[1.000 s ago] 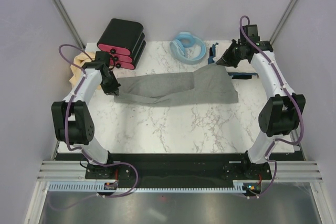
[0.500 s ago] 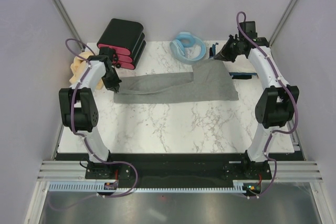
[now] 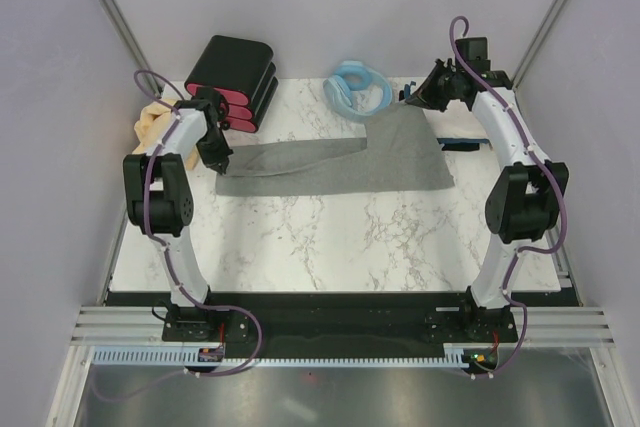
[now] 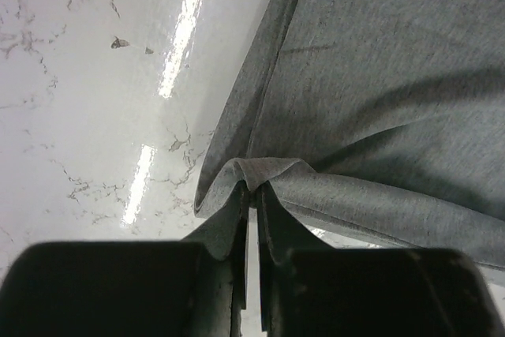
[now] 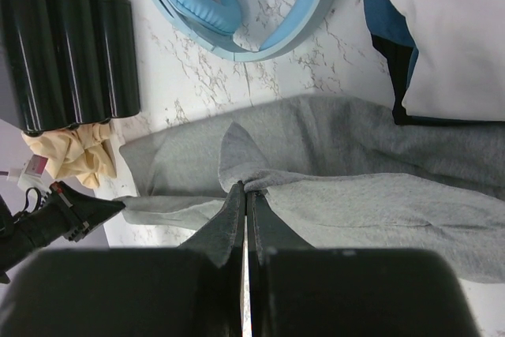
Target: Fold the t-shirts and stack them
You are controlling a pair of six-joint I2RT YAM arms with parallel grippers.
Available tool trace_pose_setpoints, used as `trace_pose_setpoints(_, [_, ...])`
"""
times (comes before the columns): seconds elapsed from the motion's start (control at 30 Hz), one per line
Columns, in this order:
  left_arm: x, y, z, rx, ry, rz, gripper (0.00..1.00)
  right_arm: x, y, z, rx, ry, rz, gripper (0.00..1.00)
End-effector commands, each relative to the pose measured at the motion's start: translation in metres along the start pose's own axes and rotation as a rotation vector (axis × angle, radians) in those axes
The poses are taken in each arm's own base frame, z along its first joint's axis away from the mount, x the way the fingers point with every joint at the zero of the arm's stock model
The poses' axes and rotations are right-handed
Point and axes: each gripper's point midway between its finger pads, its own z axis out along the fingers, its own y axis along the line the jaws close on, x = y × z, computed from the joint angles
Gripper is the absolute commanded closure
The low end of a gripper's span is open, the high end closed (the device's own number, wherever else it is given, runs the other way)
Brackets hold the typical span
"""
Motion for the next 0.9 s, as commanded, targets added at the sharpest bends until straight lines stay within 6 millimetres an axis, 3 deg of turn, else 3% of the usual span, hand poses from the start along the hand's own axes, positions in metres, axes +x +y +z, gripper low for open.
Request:
trace_pose_setpoints(0.0, [-0.017, 0.004, 0.001, -0.032, -0.027, 0.029, 0.88, -0.016, 0.009, 0.002, -0.039, -0.047, -0.050, 1.00])
trace_pose_setpoints(0.4, [-0.030, 0.010, 0.008, -0.105, -0.040, 0.014, 0.73, -0.011, 0.000, 0.020, -0.044, -0.019, -0.058, 1.00])
trace_pose_setpoints(0.63, [-0.058, 0.013, -0.007, -0.136, -0.146, -0.025, 0.62, -0.014, 0.001, 0.026, -0.052, -0.022, -0.070, 1.00])
trace_pose_setpoints(0.73, [-0.066, 0.011, -0.014, -0.131, -0.179, -0.039, 0.62, -0.016, 0.001, 0.026, -0.054, -0.027, -0.074, 1.00])
trace_pose_setpoints(0.87, [-0.057, 0.007, -0.025, -0.105, -0.194, -0.029, 0.62, -0.015, 0.001, 0.028, -0.056, -0.025, -0.079, 1.00])
